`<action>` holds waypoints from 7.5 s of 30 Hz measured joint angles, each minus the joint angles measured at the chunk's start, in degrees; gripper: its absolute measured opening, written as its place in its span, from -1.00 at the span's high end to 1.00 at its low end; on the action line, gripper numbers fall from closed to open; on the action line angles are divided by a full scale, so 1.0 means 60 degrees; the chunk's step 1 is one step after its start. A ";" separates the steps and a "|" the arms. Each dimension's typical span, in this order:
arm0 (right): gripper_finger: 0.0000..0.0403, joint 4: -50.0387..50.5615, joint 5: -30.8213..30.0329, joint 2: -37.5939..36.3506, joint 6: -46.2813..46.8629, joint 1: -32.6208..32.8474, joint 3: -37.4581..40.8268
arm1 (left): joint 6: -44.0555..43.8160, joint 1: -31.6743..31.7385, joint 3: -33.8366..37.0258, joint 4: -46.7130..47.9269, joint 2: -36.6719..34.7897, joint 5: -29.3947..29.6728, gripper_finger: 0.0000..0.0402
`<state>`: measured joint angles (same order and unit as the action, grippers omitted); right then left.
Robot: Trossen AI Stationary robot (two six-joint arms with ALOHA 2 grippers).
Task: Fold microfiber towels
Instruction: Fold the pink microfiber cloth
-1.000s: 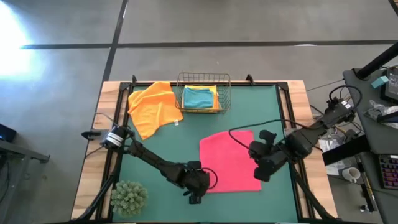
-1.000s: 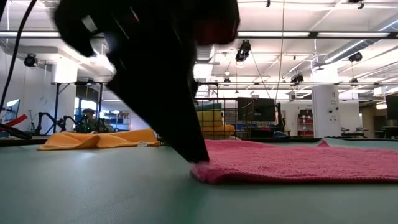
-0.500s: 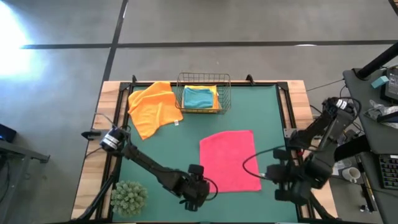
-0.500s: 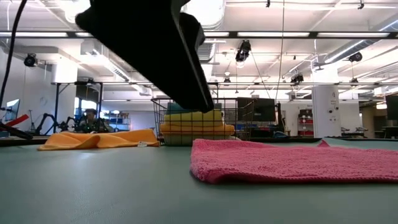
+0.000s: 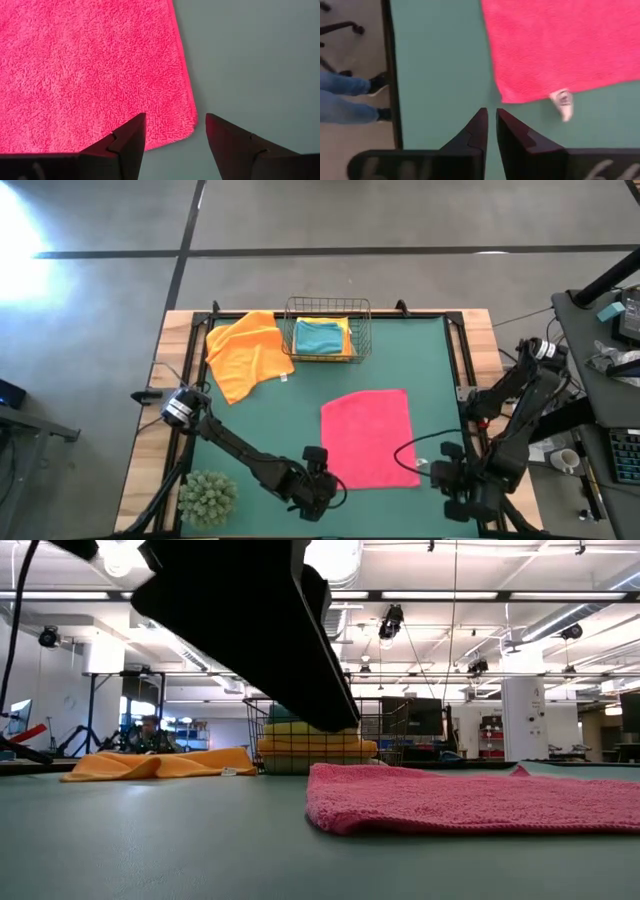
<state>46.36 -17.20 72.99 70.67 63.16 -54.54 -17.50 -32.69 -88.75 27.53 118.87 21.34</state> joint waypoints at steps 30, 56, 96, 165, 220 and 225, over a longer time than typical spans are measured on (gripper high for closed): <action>0.15 -0.1033 -0.0811 0.2610 -0.3533 -0.0125 0.0401 | -0.0264 0.0320 0.0127 -0.0515 0.0809 -0.0003 0.06; 0.15 -0.1841 -0.0779 0.3055 -0.4033 -0.0481 0.0694 | -0.0302 0.0702 0.0113 -0.0514 0.0805 -0.0484 0.95; 0.96 0.1565 -0.0910 0.1979 -0.3352 -0.1154 -0.2228 | -0.1005 0.0742 -0.0400 0.1043 -0.0812 -0.1712 1.00; 0.96 0.4231 -0.1550 0.4251 0.0849 -0.2726 -0.6934 | -0.4280 0.0176 0.2574 0.0938 -0.4746 -0.1099 1.00; 0.96 0.4712 -0.0803 0.5608 -0.1494 -0.5779 -0.5191 | -0.7071 0.1616 0.3350 0.1658 -0.3167 -0.0499 0.60; 0.96 0.4690 -0.0807 0.5611 -0.1892 -0.5979 -0.5188 | -0.7288 0.1637 0.3616 0.1649 -0.3155 -0.0512 0.35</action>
<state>74.50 -22.04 106.65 59.31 27.29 -85.67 -61.22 -22.87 -67.06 37.42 99.94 18.27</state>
